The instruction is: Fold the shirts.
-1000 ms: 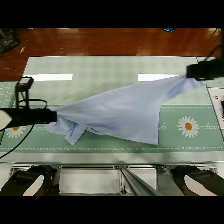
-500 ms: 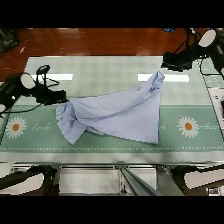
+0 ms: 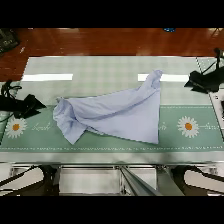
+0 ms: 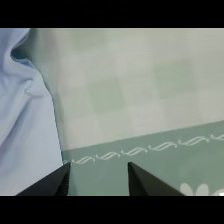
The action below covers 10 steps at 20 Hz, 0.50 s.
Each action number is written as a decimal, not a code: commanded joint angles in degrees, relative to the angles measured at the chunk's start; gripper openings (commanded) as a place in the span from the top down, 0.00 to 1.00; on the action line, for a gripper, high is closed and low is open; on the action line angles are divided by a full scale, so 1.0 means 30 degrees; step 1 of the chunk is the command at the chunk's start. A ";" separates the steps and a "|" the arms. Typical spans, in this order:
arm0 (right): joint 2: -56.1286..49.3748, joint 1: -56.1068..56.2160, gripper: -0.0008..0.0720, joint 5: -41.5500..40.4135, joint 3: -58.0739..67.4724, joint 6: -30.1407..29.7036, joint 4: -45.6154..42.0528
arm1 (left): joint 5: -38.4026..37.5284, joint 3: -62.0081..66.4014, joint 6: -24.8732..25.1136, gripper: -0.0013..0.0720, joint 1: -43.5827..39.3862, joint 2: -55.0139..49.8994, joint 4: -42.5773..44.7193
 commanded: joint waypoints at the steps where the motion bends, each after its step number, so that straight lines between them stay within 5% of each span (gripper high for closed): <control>1: 0.3249 -0.0707 0.42 -0.3322 -0.6863 -0.2004 0.4175 | 0.0080 -0.3279 0.2200 0.29 0.2310 -0.0007 -0.4080; 4: 0.4481 -0.0707 0.43 -0.3650 -0.9500 -0.3657 0.6798 | 0.0299 -0.3366 0.2200 0.29 0.2098 -0.0510 -0.4109; 10: 0.4728 -0.0707 0.43 -0.3198 -1.0244 -0.3978 0.7089 | 0.1559 -0.3351 0.2178 0.29 -0.0707 -0.2186 -0.4124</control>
